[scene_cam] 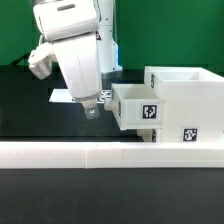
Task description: Assemble drawer
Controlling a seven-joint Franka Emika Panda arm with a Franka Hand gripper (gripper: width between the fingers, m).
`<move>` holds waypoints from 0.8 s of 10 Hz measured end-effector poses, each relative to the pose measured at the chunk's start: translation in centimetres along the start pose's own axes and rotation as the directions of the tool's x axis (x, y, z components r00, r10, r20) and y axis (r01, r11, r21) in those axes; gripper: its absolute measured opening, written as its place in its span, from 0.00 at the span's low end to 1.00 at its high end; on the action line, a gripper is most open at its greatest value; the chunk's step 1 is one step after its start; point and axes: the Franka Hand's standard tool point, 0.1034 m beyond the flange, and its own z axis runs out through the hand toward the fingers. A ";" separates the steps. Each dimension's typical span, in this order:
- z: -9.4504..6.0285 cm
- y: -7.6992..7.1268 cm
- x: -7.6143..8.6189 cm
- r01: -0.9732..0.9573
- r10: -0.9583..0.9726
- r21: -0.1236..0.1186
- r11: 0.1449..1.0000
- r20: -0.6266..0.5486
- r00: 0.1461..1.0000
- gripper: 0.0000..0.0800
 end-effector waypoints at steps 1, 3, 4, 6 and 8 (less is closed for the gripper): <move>0.1 -0.2 0.1 -0.003 0.003 -0.003 1.000 0.002 1.000 0.81; 0.3 0.4 1.1 -0.013 0.013 -0.039 0.999 0.005 1.000 0.81; 0.4 0.5 1.6 -0.018 0.019 -0.044 0.999 0.004 1.000 0.81; 1.0 0.7 2.6 -0.028 0.028 -0.081 0.996 0.008 1.000 0.81; 1.2 0.8 3.5 -0.036 0.037 -0.078 0.996 0.004 0.999 0.81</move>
Offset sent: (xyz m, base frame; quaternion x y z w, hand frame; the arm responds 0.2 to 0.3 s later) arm -0.0005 0.0230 0.0040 -0.0085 0.0108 0.0262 0.9996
